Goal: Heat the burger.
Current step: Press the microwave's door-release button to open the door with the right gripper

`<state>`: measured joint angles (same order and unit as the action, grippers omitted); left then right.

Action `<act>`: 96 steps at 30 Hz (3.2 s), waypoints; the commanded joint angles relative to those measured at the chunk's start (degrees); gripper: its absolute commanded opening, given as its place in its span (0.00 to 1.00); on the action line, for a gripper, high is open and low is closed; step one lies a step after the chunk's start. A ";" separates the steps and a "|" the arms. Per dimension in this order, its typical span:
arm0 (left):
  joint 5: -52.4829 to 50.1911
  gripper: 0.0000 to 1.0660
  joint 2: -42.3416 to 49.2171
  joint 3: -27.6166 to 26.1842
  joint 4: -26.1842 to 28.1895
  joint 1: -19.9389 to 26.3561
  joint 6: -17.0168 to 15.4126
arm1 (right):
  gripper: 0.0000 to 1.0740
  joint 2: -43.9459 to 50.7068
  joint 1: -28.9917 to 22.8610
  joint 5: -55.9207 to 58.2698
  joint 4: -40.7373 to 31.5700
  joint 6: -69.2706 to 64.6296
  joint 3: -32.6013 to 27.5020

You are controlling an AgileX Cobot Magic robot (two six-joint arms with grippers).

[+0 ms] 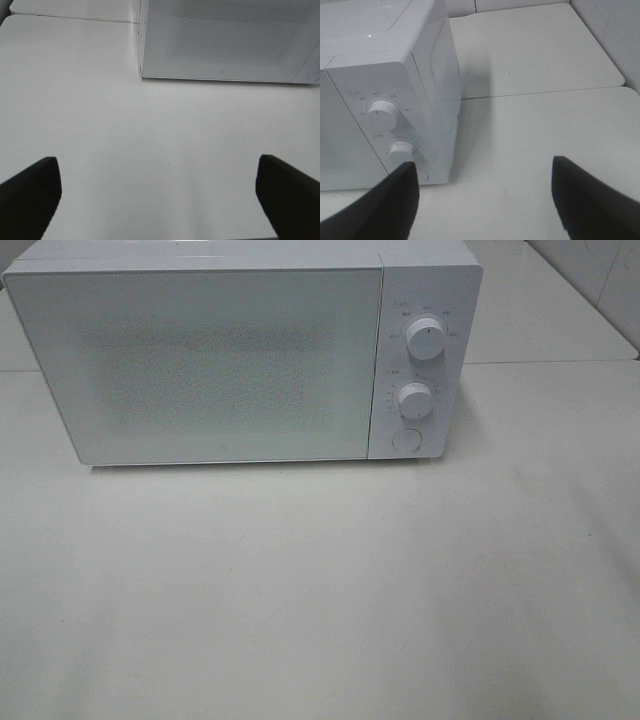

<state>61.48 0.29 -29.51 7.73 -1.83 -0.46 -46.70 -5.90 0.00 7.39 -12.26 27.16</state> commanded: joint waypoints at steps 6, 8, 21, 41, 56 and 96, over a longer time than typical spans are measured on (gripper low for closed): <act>-0.57 0.92 0.86 0.06 0.17 0.23 -0.46 | 0.42 -9.97 0.00 -21.72 0.40 -6.25 -6.25; -0.57 0.92 0.86 0.06 0.17 0.23 -0.46 | 0.37 -12.26 0.00 -24.98 0.40 -10.08 -7.10; -0.57 0.92 0.86 0.06 0.17 0.23 -0.46 | 0.00 -22.86 0.00 -37.93 0.11 -47.61 -9.51; -0.57 0.92 0.86 0.06 0.17 0.23 -0.46 | 0.00 -28.88 -1.72 -38.10 -8.37 -70.99 -9.51; -0.57 0.92 0.86 0.06 0.17 0.23 -0.46 | 0.00 -29.68 -16.84 -42.46 -35.07 -53.06 -9.51; -0.57 0.92 0.86 0.06 0.17 0.23 -0.46 | 0.02 -61.31 -27.50 -48.93 -36.04 -61.82 8.65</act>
<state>61.48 0.29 -29.51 7.73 -1.83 -0.46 -107.95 -33.23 -48.30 -28.93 -73.63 35.29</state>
